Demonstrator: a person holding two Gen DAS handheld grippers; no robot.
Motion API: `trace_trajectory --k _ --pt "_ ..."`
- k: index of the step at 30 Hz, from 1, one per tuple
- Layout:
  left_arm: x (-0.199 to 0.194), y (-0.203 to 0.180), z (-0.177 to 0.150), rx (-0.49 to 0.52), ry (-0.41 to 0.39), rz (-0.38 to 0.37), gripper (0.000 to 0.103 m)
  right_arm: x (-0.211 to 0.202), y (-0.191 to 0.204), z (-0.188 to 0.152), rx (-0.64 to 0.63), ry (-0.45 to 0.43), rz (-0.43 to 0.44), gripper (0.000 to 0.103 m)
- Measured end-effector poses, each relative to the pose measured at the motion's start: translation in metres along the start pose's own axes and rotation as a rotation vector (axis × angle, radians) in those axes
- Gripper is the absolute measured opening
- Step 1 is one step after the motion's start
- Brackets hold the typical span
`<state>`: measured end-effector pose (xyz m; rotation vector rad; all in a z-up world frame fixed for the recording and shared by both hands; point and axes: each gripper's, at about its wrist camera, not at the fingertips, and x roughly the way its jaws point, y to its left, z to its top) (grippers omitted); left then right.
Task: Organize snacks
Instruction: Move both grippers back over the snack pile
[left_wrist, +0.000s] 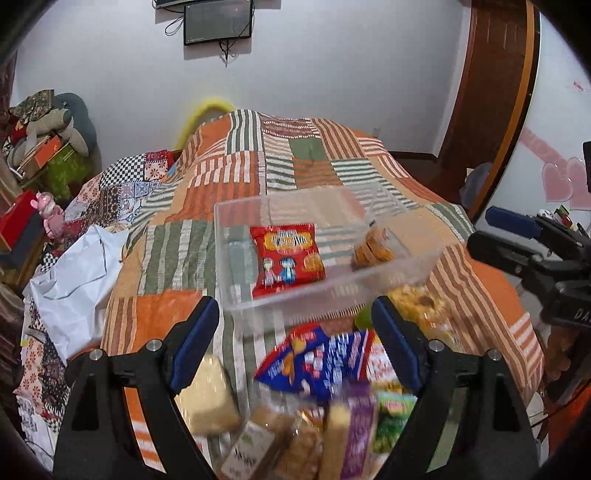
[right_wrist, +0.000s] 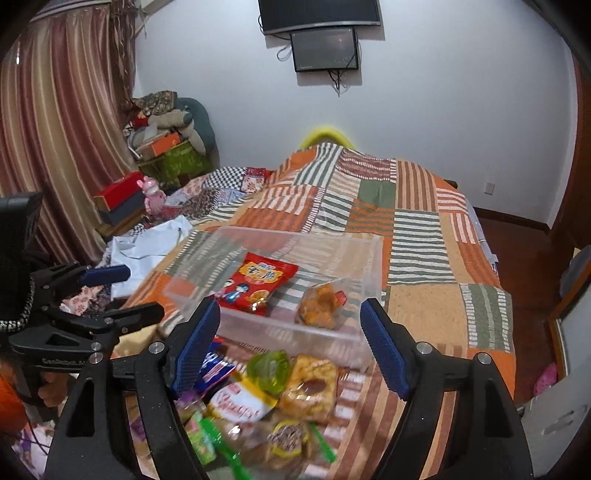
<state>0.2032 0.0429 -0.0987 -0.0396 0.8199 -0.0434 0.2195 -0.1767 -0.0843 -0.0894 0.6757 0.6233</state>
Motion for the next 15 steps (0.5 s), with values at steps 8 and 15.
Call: trace_trajectory --k 8,15 --pt "-0.009 0.000 -0.038 -0.015 0.033 -0.005 0.085 -0.017 0.011 -0.024 -0.031 -0.013 -0.024 0.080" --pt "-0.016 0.007 -0.066 -0.048 0.052 -0.016 0.085 -0.013 0.016 -0.055 -0.013 0.026 -0.030 0.081"
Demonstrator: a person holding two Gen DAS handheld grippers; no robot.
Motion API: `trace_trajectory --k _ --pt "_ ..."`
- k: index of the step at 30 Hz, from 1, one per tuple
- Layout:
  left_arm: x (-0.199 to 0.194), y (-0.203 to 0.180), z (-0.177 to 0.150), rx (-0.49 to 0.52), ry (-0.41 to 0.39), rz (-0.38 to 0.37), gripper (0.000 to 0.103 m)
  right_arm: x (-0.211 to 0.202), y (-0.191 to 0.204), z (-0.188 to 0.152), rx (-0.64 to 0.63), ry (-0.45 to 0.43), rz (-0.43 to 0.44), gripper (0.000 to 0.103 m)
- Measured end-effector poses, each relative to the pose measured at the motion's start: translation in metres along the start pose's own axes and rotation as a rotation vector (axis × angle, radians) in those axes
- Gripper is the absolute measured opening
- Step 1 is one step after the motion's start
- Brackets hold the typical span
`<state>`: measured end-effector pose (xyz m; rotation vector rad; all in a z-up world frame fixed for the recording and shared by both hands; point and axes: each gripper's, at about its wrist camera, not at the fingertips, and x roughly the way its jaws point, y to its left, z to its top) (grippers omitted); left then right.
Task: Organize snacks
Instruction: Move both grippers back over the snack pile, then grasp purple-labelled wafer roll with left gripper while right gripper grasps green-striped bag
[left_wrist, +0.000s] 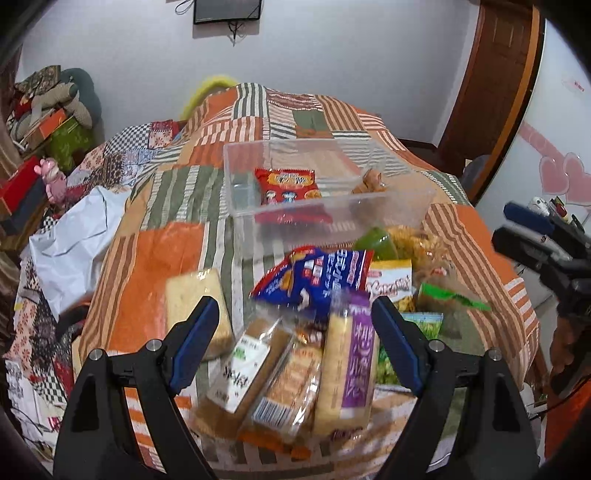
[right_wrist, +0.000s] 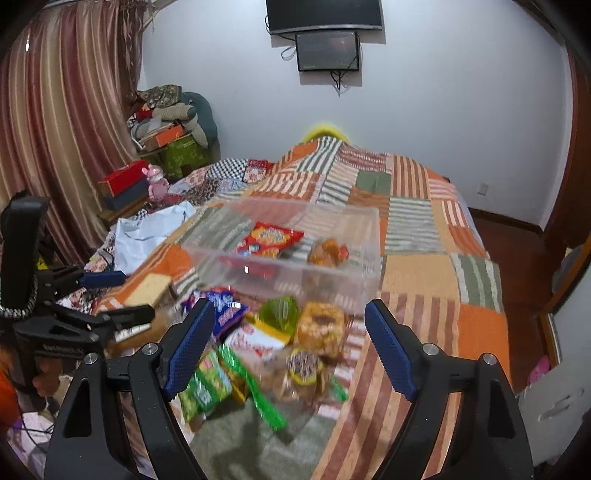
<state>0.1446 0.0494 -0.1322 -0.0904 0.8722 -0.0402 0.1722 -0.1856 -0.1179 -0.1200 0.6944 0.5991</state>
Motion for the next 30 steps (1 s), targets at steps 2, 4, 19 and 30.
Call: trace_trajectory --k 2,4,19,30 --pt "0.000 0.000 -0.006 0.000 -0.004 0.009 0.085 0.006 -0.001 -0.007 0.018 0.019 0.003 0.081" --pt "-0.001 -0.001 -0.014 0.004 -0.008 0.020 0.085 0.011 0.000 -0.015 0.036 0.038 0.001 0.081" --pt "0.011 -0.029 -0.038 0.088 0.023 -0.027 0.079 0.043 -0.002 -0.030 0.119 0.129 0.060 0.081" --pt "0.026 -0.038 -0.047 0.087 0.075 -0.066 0.048 0.018 -0.037 -0.056 0.170 0.146 -0.018 0.081"
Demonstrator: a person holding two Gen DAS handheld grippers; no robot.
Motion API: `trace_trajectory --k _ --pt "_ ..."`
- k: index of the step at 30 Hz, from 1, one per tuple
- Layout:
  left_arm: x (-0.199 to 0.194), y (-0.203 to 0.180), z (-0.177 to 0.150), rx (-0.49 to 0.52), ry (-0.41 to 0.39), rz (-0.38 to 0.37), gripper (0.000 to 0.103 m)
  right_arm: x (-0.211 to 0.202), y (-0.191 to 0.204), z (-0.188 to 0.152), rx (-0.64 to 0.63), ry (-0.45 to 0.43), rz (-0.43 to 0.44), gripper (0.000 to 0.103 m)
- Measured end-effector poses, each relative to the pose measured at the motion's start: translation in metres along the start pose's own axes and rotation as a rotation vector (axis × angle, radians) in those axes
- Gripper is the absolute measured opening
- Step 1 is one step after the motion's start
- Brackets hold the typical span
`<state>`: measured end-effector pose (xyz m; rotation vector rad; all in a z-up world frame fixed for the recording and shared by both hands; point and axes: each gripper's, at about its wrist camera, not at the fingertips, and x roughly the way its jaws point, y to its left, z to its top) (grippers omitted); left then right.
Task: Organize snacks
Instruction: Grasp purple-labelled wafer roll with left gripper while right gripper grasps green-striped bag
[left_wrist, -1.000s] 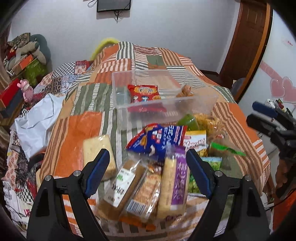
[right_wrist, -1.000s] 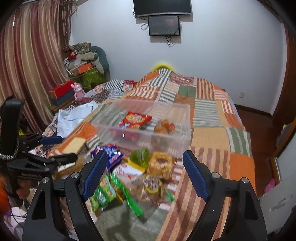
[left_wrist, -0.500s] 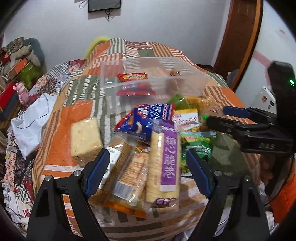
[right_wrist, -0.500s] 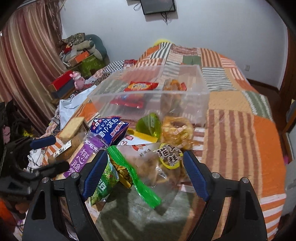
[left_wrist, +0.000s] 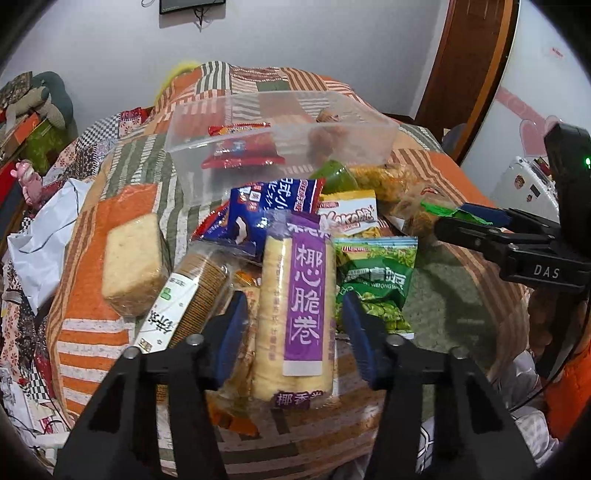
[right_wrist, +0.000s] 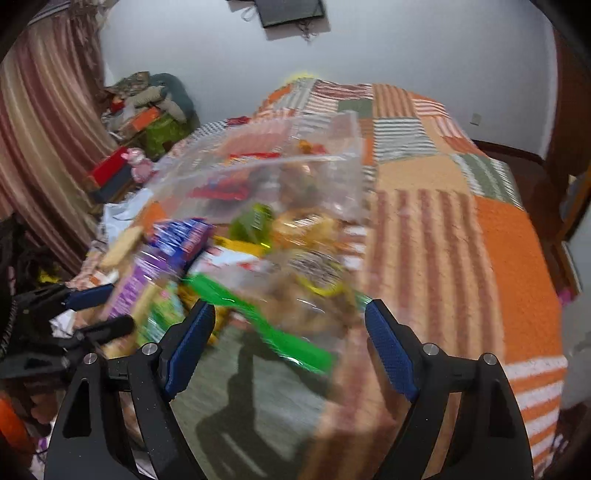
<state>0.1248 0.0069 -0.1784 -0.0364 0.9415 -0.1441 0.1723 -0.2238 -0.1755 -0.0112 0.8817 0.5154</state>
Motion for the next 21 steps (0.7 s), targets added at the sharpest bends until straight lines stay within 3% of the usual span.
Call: trace_trajectory --k 6,15,17,19,21 --pt "0.004 -0.003 -0.001 0.002 0.006 -0.003 0.047 -0.009 -0.020 -0.011 0.065 0.045 0.042 0.081" --pt "0.015 -0.013 0.002 0.048 0.000 0.078 0.048 -0.020 0.010 0.024 -0.010 -0.072 0.065 0.081" --pt "0.018 -0.014 0.002 0.058 -0.001 0.090 0.052 -0.009 0.013 0.032 -0.016 -0.075 0.056 0.081" --pt "0.021 -0.016 0.002 0.062 0.003 0.098 0.066 0.005 0.015 0.036 -0.011 -0.060 0.035 0.081" --pt "0.025 -0.017 0.002 0.065 0.010 0.102 0.071 0.018 0.013 0.036 -0.002 -0.030 0.008 0.081"
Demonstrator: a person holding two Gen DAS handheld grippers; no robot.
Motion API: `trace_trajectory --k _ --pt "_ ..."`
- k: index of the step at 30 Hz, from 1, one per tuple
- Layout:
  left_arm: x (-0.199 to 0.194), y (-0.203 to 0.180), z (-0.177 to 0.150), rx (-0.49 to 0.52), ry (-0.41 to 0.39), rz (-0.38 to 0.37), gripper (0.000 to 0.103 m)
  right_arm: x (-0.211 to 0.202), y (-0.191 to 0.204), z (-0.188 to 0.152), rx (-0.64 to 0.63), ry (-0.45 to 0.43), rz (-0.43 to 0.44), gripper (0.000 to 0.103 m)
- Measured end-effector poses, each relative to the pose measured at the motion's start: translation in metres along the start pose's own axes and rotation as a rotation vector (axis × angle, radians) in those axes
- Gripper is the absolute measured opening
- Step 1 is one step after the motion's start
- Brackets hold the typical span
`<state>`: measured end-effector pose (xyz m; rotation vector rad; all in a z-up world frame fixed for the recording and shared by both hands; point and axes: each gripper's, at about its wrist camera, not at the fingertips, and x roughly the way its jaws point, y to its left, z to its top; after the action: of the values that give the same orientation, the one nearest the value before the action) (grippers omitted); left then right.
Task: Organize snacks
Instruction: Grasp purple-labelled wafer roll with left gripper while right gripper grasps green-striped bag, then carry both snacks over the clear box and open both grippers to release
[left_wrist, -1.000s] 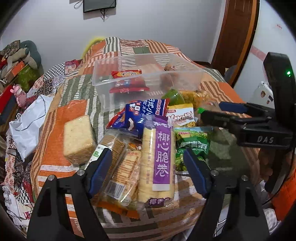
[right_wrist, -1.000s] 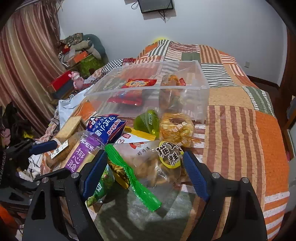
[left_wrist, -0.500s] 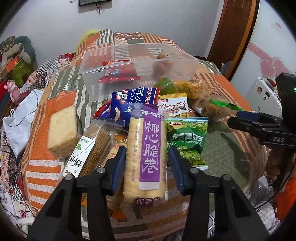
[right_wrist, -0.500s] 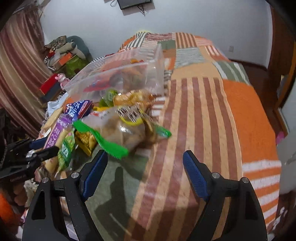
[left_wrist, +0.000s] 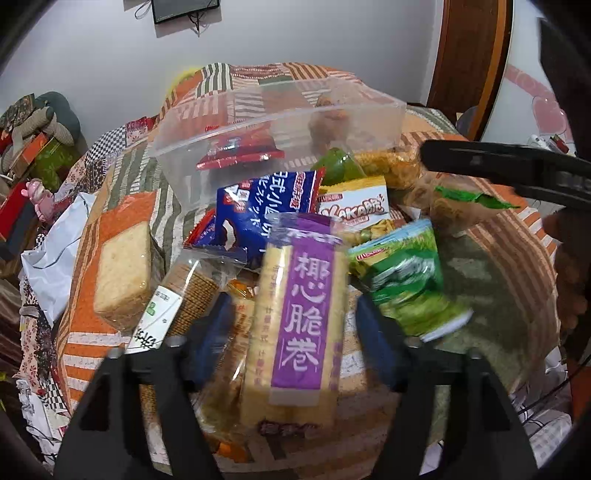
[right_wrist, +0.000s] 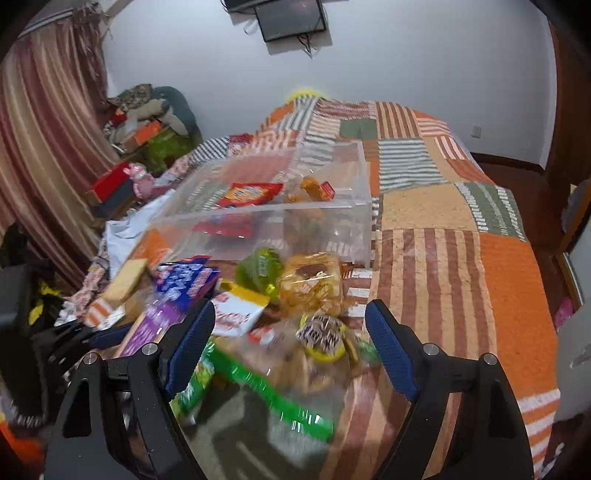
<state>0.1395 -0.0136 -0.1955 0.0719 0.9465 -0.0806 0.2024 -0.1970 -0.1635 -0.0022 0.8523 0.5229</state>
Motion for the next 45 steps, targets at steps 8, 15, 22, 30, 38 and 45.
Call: trace_trajectory --k 8,15,22,30,38,45 --pt "0.000 0.003 -0.001 0.007 -0.039 -0.001 0.062 -0.008 -0.021 -0.024 0.044 0.056 0.007 0.081" --pt "-0.004 0.015 0.001 -0.040 -0.050 -0.103 0.045 -0.019 -0.040 -0.038 0.094 0.090 0.022 0.082" --pt "-0.007 0.018 0.004 -0.075 -0.041 -0.106 0.044 0.002 -0.030 -0.030 0.085 0.118 0.080 0.082" --pt "-0.020 0.018 0.004 -0.094 -0.070 -0.104 0.044 -0.003 -0.029 -0.035 0.074 0.103 0.084 0.053" --pt "-0.040 0.022 0.012 -0.104 -0.134 -0.100 0.043 -0.024 -0.027 -0.038 0.052 0.046 0.061 0.047" --pt "-0.060 0.028 0.025 -0.117 -0.190 -0.093 0.041 -0.040 -0.020 -0.018 0.037 -0.037 0.059 0.047"
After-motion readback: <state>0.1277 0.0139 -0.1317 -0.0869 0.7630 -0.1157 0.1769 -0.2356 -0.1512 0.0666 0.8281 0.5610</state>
